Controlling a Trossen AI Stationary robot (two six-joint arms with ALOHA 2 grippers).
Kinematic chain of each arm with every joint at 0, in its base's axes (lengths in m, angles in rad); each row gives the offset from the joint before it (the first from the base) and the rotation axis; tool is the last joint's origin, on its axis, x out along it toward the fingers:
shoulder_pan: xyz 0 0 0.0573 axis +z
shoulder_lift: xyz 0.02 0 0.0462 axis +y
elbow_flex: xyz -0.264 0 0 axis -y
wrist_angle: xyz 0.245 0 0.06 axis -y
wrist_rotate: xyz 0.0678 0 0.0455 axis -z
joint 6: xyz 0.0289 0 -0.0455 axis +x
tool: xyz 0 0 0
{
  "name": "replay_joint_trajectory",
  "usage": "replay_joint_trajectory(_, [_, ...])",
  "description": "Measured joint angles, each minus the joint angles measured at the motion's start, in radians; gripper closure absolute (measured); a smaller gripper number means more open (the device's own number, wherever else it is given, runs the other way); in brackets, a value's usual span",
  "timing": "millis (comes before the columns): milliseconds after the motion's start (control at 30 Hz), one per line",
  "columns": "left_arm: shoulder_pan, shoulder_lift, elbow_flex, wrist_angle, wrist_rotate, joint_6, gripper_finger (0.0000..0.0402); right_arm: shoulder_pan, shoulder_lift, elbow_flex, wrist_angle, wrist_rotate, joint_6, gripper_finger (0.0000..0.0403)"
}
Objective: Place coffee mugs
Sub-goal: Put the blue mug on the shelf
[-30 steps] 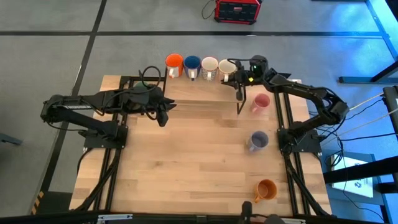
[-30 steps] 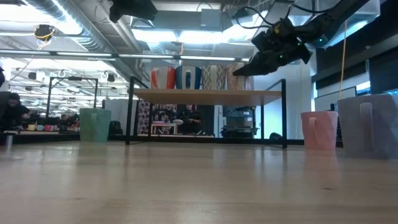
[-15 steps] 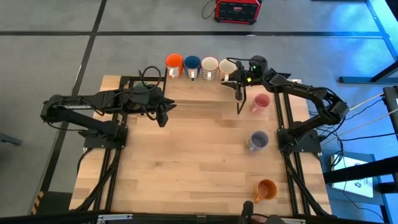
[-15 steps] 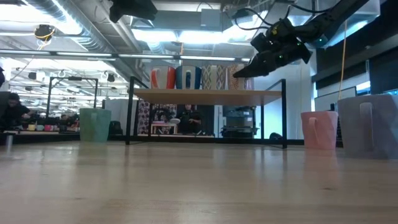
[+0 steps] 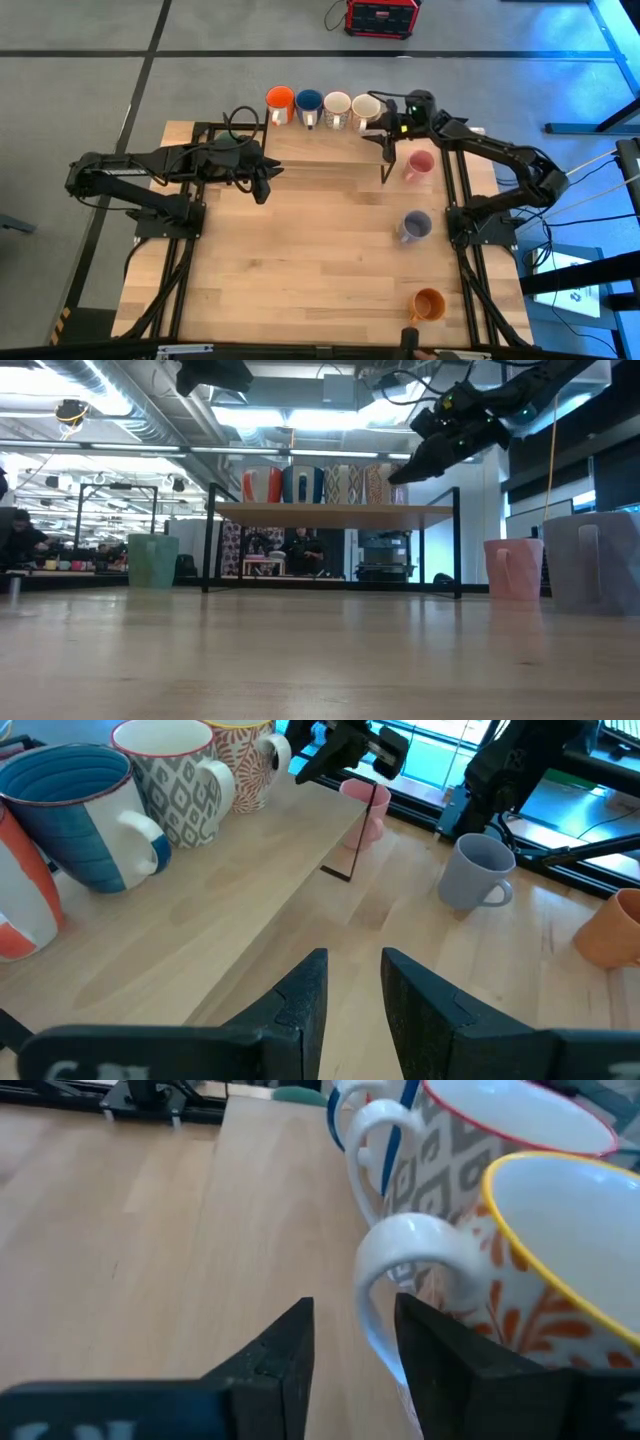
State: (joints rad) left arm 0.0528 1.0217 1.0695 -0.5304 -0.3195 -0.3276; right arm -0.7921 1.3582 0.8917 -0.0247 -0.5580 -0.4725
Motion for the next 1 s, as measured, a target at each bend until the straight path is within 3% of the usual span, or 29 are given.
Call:
replay_joint_trajectory(300, [0.000, 0.000, 0.000, 0.000, 0.000, 0.000, 0.0311, 0.000, -0.130, 0.000, -0.193, 0.142, 0.018, 0.0276])
replay_joint_trajectory(567, [0.000, 0.000, 0.000, 0.000, -0.003, 0.000, 0.0311, 0.027, -0.317, 0.000, -0.391, 0.068, 0.249, 0.0276])
replay_joint_trajectory(767, [-0.001, 0.003, 0.000, 0.000, -0.008, 0.001, 0.0311, 0.190, -0.379, 0.000, -0.489, 0.053, 0.319, 0.0276])
replay_joint_trajectory(1000, [-0.001, 0.041, -0.001, -0.011, 0.028, -0.002, 0.0311, 0.459, -0.374, 0.000, -0.577, 0.158, 0.461, 0.0276])
